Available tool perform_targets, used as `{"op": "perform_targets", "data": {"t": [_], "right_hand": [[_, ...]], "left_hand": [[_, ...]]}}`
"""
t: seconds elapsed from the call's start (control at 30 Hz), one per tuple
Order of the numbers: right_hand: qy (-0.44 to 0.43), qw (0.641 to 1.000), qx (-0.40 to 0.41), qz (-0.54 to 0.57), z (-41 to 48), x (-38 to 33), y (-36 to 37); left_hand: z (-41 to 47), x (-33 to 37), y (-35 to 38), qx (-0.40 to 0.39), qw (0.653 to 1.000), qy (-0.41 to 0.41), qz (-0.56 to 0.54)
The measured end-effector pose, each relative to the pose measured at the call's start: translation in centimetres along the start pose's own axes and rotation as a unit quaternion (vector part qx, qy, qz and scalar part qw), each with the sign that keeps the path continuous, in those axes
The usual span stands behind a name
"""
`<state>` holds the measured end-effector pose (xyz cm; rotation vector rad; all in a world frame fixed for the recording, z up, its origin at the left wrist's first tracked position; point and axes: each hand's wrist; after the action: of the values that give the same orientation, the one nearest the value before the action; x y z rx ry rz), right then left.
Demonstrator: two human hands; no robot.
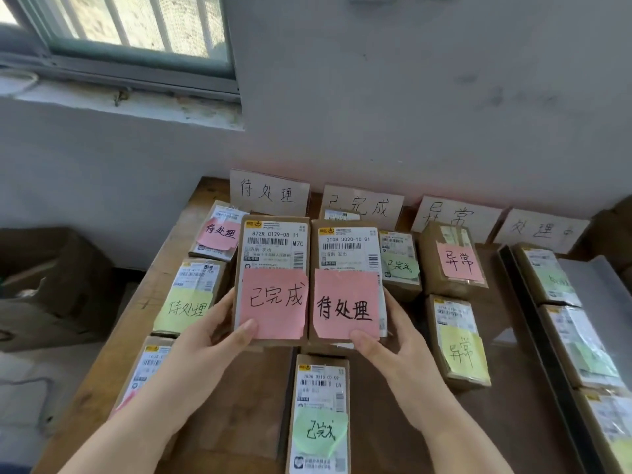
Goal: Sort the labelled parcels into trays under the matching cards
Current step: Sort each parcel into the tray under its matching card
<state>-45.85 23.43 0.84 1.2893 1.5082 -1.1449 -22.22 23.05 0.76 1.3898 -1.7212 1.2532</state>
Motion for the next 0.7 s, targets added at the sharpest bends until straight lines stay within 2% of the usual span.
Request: {"op": "perform_targets", "data": {"t": [0.2, 0.37, 0.7], "right_hand": [[0.009, 0.999, -0.016, 0.026, 2.9, -0.5, 1.3], [0.025, 0.999, 0.003, 0.04, 4.0, -0.3, 3.8], [0.056, 0.992, 0.105, 0.051, 5.1, 0.6, 13.1]], "left_hand": [[1.5, -0.7, -0.9, 0.001, 0.999, -0.022, -0.045], [3.3, -1.3, -3.0, -0.005, 0.995, -0.027, -0.096], [7.4, -3.3, -12.1, -0.02, 0.991, -0.018, -0.131]]}}
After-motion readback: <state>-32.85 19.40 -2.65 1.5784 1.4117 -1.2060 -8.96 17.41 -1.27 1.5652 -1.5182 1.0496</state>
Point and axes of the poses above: each hand's wrist, its own z-axis towards the middle knuckle, its own y-axis out of the palm, x = y × z, and after that the axes turned 5 degrees about z, right-handed
